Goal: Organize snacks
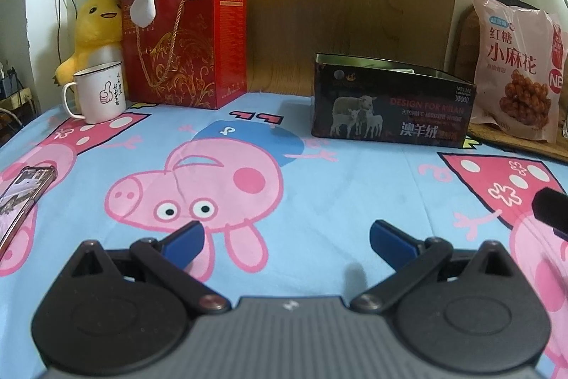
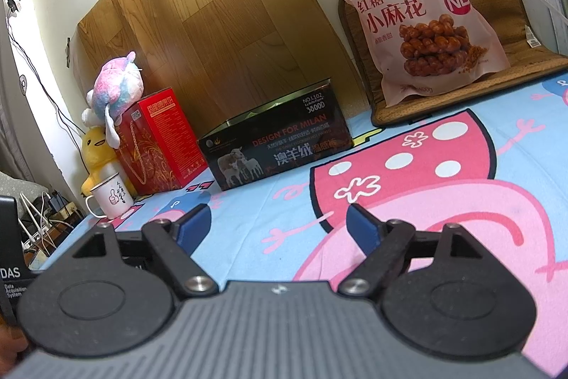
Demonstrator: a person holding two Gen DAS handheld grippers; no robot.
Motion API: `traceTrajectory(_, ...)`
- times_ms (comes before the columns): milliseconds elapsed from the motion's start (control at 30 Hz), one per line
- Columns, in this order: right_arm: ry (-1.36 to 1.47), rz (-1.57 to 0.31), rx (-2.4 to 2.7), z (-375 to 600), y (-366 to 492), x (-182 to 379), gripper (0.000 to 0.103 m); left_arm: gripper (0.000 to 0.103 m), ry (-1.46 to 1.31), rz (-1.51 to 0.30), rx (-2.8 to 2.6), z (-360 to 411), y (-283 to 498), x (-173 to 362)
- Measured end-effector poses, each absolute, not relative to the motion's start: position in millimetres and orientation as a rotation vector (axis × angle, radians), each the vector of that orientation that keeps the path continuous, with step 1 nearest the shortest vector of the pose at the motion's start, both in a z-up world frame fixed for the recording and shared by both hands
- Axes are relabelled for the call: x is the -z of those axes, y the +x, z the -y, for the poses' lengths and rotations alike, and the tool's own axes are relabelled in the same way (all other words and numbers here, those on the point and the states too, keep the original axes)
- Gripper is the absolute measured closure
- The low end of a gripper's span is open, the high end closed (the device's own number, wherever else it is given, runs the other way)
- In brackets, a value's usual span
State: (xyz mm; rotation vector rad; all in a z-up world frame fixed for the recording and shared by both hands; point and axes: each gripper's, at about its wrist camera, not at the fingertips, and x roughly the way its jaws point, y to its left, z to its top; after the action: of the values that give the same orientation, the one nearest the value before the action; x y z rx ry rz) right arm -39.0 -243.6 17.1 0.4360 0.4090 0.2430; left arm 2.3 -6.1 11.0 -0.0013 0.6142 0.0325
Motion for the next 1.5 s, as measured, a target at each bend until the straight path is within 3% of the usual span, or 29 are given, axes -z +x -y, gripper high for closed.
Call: traceTrajectory(1500,0.439,-0.409,-0.245,244.8,-38.2,-17.0,0.017,0.000,0.042,-0.670,-0.071,9.5,7.5,-7.9)
